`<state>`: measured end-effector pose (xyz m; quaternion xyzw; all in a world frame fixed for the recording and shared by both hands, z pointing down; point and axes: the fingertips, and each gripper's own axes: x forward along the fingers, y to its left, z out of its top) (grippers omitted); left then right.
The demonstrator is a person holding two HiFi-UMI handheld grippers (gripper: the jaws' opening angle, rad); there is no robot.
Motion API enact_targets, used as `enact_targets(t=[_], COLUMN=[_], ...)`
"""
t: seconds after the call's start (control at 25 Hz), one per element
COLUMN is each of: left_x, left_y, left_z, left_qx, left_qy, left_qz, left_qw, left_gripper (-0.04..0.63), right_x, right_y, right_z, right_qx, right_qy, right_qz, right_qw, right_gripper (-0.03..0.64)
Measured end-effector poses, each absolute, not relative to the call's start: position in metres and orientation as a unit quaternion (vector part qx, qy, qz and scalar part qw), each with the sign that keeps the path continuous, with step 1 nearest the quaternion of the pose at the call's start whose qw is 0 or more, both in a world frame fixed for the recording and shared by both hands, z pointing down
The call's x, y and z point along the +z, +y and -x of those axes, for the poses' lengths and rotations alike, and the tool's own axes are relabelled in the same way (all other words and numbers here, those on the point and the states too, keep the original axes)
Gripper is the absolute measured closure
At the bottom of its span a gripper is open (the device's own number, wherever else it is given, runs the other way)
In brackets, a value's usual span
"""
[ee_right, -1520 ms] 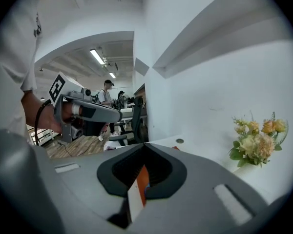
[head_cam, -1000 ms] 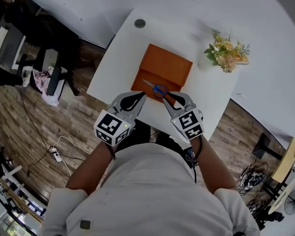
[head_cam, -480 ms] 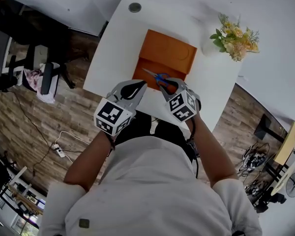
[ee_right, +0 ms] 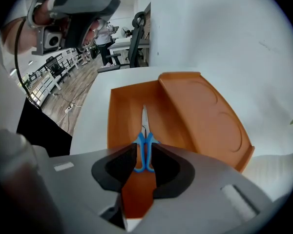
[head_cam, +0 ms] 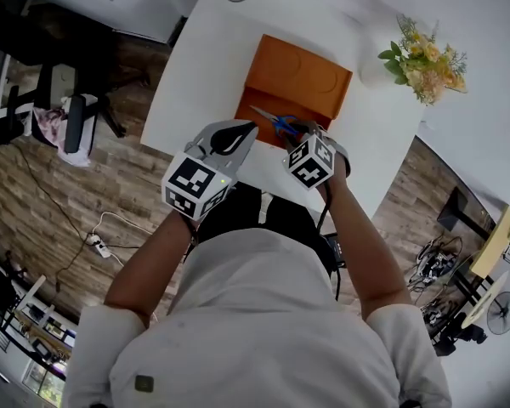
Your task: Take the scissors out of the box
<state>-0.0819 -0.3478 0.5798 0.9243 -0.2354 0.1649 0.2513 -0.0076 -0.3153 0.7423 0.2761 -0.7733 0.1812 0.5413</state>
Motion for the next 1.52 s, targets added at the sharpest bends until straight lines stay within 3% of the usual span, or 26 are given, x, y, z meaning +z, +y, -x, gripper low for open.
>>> enact_targets(t=[0.6, 1.52], left_x=[0.601, 0.588], left_y=[-0.348, -0.34], left_z=[0.096, 0.101], left_qx=[0.164, 0.159], left_qy=[-0.246, -0.265], left_qz=[-0.913, -0.912], left_qw=[0.279, 0.27], left_gripper=[0.591, 0.591], right_x=[0.783, 0.748], right_y=[-0.315, -0.315], right_z=[0.005, 0.003], right_qx=[0.189, 0.184], right_qy=[-0.731, -0.742], right_qz=[-0.236, -0.25], right_qw=[0.612, 0.594], right_gripper=[0.505, 0.517])
